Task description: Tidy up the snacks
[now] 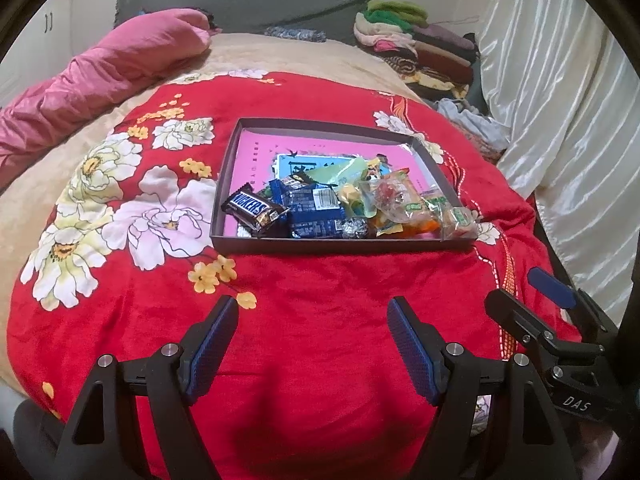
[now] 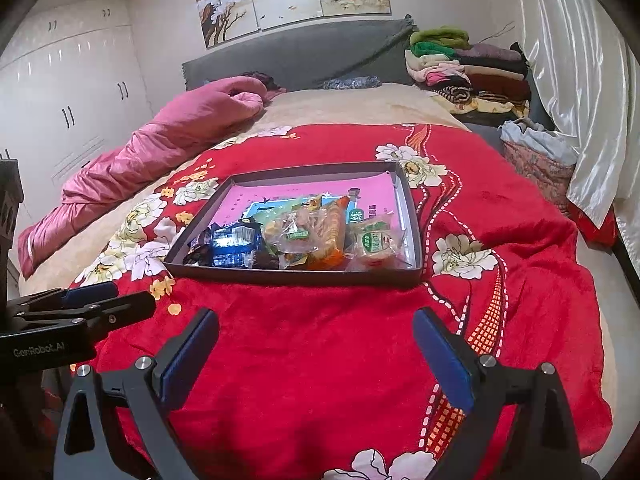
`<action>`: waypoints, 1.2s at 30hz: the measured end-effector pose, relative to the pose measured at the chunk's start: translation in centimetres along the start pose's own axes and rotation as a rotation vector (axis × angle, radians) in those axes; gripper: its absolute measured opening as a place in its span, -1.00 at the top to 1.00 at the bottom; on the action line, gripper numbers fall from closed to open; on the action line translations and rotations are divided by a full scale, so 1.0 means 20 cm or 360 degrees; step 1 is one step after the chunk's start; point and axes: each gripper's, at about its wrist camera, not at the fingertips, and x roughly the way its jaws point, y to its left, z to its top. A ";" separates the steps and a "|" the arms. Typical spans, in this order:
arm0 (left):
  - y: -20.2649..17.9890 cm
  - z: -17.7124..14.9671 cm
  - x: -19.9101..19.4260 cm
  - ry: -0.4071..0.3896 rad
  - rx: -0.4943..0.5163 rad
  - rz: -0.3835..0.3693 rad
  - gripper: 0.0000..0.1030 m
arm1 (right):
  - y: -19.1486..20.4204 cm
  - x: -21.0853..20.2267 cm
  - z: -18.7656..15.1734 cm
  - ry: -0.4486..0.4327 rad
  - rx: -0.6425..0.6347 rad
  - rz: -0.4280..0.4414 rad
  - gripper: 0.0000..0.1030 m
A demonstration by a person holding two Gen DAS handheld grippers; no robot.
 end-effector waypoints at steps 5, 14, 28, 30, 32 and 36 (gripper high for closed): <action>0.01 0.00 0.01 0.0014 0.0005 0.0018 -0.52 | 0.01 0.01 0.00 0.0002 -0.0005 0.0003 -0.91; 0.01 0.00 0.02 0.0031 0.0001 0.0037 -0.52 | 0.01 0.01 0.00 0.0002 0.0002 0.0004 -0.91; 0.00 -0.01 0.04 0.0053 0.0019 0.0058 -0.52 | 0.00 0.01 0.00 0.0003 0.0005 -0.0002 -0.91; 0.00 -0.01 0.04 0.0048 0.0019 0.0062 -0.52 | 0.00 0.01 0.00 -0.0001 0.0005 0.0001 -0.91; 0.00 0.00 0.04 0.0042 0.0018 0.0058 -0.52 | -0.01 0.02 0.00 0.0000 0.0002 -0.0001 -0.91; 0.00 0.00 0.04 0.0038 0.0019 0.0022 -0.52 | -0.01 0.01 0.00 -0.0001 0.0005 0.0000 -0.91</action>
